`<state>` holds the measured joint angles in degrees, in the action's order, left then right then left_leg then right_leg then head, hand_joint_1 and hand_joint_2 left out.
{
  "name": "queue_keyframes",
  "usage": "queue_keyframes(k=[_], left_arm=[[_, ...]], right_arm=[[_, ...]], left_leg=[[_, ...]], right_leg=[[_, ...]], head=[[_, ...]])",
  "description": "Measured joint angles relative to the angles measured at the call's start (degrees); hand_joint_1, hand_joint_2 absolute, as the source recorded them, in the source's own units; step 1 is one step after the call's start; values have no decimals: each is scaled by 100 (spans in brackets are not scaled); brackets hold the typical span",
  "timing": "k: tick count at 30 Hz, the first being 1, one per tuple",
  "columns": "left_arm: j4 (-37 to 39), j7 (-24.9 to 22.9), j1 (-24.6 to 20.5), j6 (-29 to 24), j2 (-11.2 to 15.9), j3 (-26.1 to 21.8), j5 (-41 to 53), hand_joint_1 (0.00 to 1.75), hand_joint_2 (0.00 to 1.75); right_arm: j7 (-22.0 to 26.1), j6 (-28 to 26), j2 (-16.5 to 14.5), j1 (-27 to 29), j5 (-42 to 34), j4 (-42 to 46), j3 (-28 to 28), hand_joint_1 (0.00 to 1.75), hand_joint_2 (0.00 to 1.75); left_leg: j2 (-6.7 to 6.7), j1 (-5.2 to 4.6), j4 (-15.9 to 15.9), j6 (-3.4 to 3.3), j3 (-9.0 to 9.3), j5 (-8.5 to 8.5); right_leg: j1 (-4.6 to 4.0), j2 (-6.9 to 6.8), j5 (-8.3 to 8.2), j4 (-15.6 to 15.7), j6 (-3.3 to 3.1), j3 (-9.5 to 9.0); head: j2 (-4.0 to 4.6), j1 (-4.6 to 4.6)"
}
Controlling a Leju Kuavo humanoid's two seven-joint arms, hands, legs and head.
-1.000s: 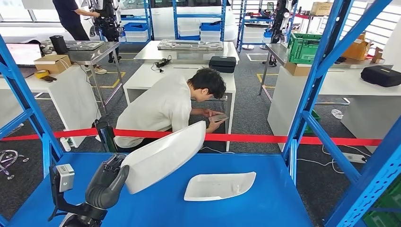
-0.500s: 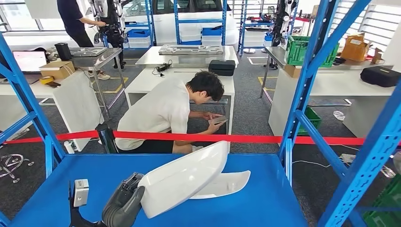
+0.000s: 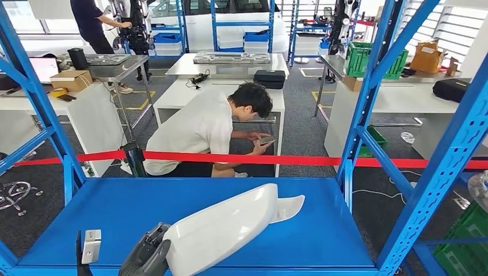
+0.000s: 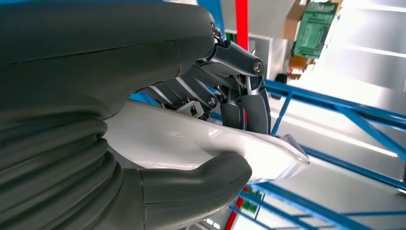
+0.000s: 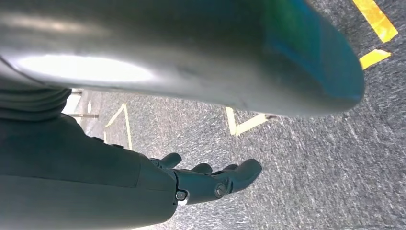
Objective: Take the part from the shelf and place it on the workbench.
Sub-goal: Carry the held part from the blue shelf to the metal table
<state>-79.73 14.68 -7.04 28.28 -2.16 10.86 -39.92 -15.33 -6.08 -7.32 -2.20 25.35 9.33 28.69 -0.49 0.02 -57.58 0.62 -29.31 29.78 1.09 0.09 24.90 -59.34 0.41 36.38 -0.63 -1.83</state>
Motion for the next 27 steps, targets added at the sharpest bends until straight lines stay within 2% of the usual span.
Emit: queue_keyframes(k=[1,2,4,5,6,7,8,9,11,12,13,15,16,17,18,19,20,21,22,23,24,25,26,27], left_arm=[[7,-92,16,34,0,3,-63,175,175],[17,-186,32,73,0,8,-130,175,175],[63,-355,73,123,0,26,-231,175,175],[97,-415,98,135,0,40,-259,175,175],[135,-461,118,138,0,53,-275,175,175],[171,-493,132,138,0,64,-287,175,175],[201,-523,142,138,0,72,-299,175,175],[227,-575,146,138,0,80,-323,175,175],[288,-743,153,134,3,111,-366,175,175],[335,-853,156,131,4,135,-381,175,175],[398,-959,158,126,7,162,-393,175,175],[573,-1159,167,126,26,219,-469,175,175],[670,-1274,170,138,43,240,-569,175,175],[772,-1412,169,162,65,256,-716,175,175],[880,-1570,165,193,88,268,-906,175,175],[990,-1744,157,222,105,279,-1118,175,175],[1104,-1908,154,244,122,290,-1323,175,175],[1211,-2056,153,256,135,300,-1502,175,175],[1306,-2189,152,260,143,310,-1654,175,175],[1389,-2302,150,262,149,320,-1775,175,175],[1459,-2396,147,262,153,332,-1862,175,175],[1519,-2468,138,262,155,349,-1920,175,175],[1573,-2520,125,262,157,371,-1954,175,175],[1622,-2555,115,262,160,392,-1975,175,175]], right_arm=[[0,-2,0,3,5,0,1,0,0],[1,-2,0,4,10,0,2,0,0],[1,-2,0,-1,17,0,3,0,0],[1,-2,0,-3,18,0,3,0,0],[1,-3,0,-4,18,0,3,0,0],[1,-4,0,-4,19,0,4,0,0],[1,-5,0,-6,20,0,5,0,0],[1,-7,1,-11,21,1,7,0,0],[1,-13,5,-31,22,3,12,0,0],[1,-21,8,-41,24,4,14,0,0],[1,-30,9,-49,27,4,15,0,0],[1,-44,4,-52,38,4,24,0,0],[1,-46,0,-55,46,4,31,0,0],[1,-47,-4,-58,58,4,36,0,0],[1,-45,-7,-63,70,4,40,0,0],[1,-44,-7,-64,84,4,42,0,0],[1,-42,-8,-63,95,4,42,0,0],[1,-41,-8,-62,102,4,43,0,0],[1,-41,-9,-61,108,4,43,0,0],[1,-41,-9,-62,113,4,43,0,0],[1,-41,-10,-62,119,4,43,0,0],[1,-41,-10,-64,125,4,43,0,0],[0,-41,-11,-65,131,4,43,0,0],[0,-41,-11,-67,136,4,44,0,0]], left_leg=[[10,7,12,-58,-34,-50],[20,16,26,-108,-79,-110],[30,6,18,-161,-213,-221],[33,-5,5,-171,-293,-275],[36,-16,-13,-176,-375,-324],[37,-26,-37,-175,-459,-368],[37,-33,-68,-169,-541,-408],[36,-36,-104,-159,-613,-443],[35,-53,-160,-116,-717,-511],[37,-54,-171,-86,-737,-546],[38,-55,-163,-52,-748,-589],[30,-48,-143,18,-764,-655],[24,-46,-183,52,-803,-585],[20,-40,-318,88,-861,-408],[17,-23,-555,121,-934,-142],[20,-7,-883,152,-1015,150],[22,11,-1235,181,-1071,367],[23,27,-1508,204,-1083,451],[23,40,-1635,219,-1024,399],[24,51,-1569,229,-873,251],[24,59,-1311,232,-629,87],[23,63,-924,231,-345,34],[16,52,-521,209,-66,59],[10,39,-215,177,115,122]], right_leg=[[1,3,109,-79,28,42],[3,6,317,-268,49,115],[-1,5,869,-931,74,317],[-4,5,1053,-1280,81,397],[-9,5,1109,-1510,80,415],[-15,5,1047,-1563,68,346],[-26,4,900,-1393,45,166],[-40,4,759,-1051,8,-108],[-86,5,692,-273,-72,-647],[-108,7,719,-31,-103,-791],[-127,9,741,75,-129,-831],[-112,-1,641,117,-187,-766],[-95,-12,575,132,-229,-714],[-73,-23,503,151,-269,-648],[-62,-32,436,158,-296,-574],[-59,-31,373,156,-312,-493],[-57,-34,308,151,-310,-413],[-55,-36,242,143,-300,-328],[-52,-39,176,130,-286,-239],[-47,-42,116,114,-267,-154],[-40,-44,63,92,-245,-69],[-36,-44,15,65,-216,2],[-35,-44,-28,41,-181,58],[-37,-43,-77,28,-146,91]], head=[[0,13],[0,25],[0,54],[0,62],[0,67],[0,70],[0,74],[0,78],[0,76],[0,72],[0,66],[0,66],[0,61],[0,52],[0,39],[0,22],[0,12],[0,4],[0,-2],[0,-9],[0,-13],[0,-20],[0,-26],[0,-25]])
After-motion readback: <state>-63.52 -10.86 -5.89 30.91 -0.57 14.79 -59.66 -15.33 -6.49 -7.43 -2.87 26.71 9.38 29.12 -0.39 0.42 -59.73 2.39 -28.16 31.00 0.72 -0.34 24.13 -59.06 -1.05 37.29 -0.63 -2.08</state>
